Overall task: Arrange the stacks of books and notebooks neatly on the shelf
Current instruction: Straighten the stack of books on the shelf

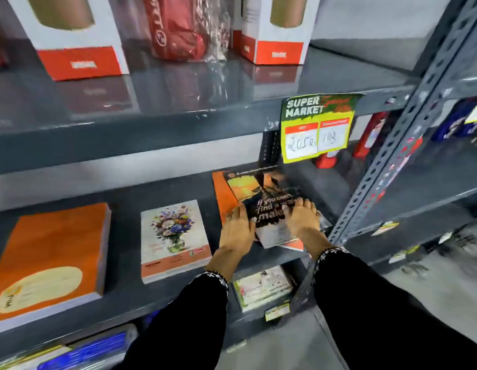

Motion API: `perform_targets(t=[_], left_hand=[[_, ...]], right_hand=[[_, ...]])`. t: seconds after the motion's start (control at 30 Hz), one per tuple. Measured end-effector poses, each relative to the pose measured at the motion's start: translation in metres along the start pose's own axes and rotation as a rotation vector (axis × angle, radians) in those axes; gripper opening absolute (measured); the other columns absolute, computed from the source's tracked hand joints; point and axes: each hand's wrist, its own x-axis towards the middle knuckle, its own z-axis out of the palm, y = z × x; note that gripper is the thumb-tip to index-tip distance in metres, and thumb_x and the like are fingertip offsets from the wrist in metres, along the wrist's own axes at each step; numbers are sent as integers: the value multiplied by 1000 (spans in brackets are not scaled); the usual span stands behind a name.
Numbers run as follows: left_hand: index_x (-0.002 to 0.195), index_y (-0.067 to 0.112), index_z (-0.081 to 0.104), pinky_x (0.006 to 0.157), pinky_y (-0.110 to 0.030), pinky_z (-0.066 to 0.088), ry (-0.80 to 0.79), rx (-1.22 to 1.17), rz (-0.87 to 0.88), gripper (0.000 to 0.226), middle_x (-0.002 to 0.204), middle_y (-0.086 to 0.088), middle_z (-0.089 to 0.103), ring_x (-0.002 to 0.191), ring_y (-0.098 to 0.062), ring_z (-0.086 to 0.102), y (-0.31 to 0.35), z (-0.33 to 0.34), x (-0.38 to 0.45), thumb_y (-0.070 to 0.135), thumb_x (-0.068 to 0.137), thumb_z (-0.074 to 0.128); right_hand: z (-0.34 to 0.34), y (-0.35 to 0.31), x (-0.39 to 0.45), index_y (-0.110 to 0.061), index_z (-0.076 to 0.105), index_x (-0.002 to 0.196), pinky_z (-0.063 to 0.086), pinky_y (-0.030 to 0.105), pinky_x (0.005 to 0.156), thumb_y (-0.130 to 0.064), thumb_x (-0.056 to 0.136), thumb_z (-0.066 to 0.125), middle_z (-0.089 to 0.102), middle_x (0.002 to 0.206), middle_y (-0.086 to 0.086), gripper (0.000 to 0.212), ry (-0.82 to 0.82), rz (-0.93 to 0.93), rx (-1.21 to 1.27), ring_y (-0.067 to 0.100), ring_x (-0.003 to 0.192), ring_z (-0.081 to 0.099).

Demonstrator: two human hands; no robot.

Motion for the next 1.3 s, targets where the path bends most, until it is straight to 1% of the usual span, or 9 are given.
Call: perform_targets(t=[0.2,0.4,0.53,0.63,0.7,0.83,1.03,1.2,1.3], left_hand=[[143,0,24,112,-41,30,-19,33,-107,55,141,-21,45,130,-35,41,10,13,17,33,99,29],[144,3,25,107,-42,34,35,-20,-130,54,131,-20,56,122,-38,47,9,11,24,30,98,33],[135,2,37,102,-44,42,68,-230,-223,47,124,-23,59,116,-40,51,11,6,29,25,95,45],[121,-1,47,89,-45,51,124,-505,-386,37,114,-25,63,106,-41,59,10,-5,34,5,85,56],[114,-4,50,83,-45,52,186,-617,-451,34,107,-28,64,100,-42,61,8,-12,34,-8,80,49],[115,-1,56,90,-38,50,331,-727,-468,41,110,-25,67,104,-38,62,5,-23,29,-13,78,43],[104,-3,60,90,-35,49,461,-746,-485,34,109,-23,67,105,-35,62,-31,-65,18,-15,79,42],[92,-4,61,78,-38,53,571,-689,-556,28,99,-27,69,95,-39,64,-102,-121,-22,-14,78,38],[101,-1,65,88,-40,51,622,-651,-601,33,105,-24,69,100,-37,64,-161,-155,-51,-11,81,41]], right_hand=[[-8,11,27,-1,18,147,14,49,119,-40,98,32,21,154,24,65,-92,191,69,37,143,17],[-10,5,32,2,25,142,29,47,111,-25,96,39,31,147,22,55,-67,285,128,37,135,31],[-13,3,31,3,39,136,34,42,108,-16,89,46,35,144,20,51,-60,323,156,35,131,35],[-17,0,29,3,52,128,39,36,104,-20,89,45,47,139,20,46,-54,331,247,33,128,42],[-20,-4,26,5,52,127,40,35,103,-21,88,43,51,137,22,48,-20,346,342,33,128,44],[-26,-19,13,6,55,124,45,39,97,-23,84,45,55,131,26,50,92,379,496,38,117,56],[-24,-62,-29,3,65,87,47,34,74,-20,79,53,69,94,25,27,172,265,692,38,87,64],[-4,-142,-81,2,65,103,45,31,75,-20,84,55,70,103,23,31,133,137,769,35,95,65],[14,-198,-117,3,65,104,44,28,71,-20,85,56,70,104,22,31,63,78,822,34,96,66]])
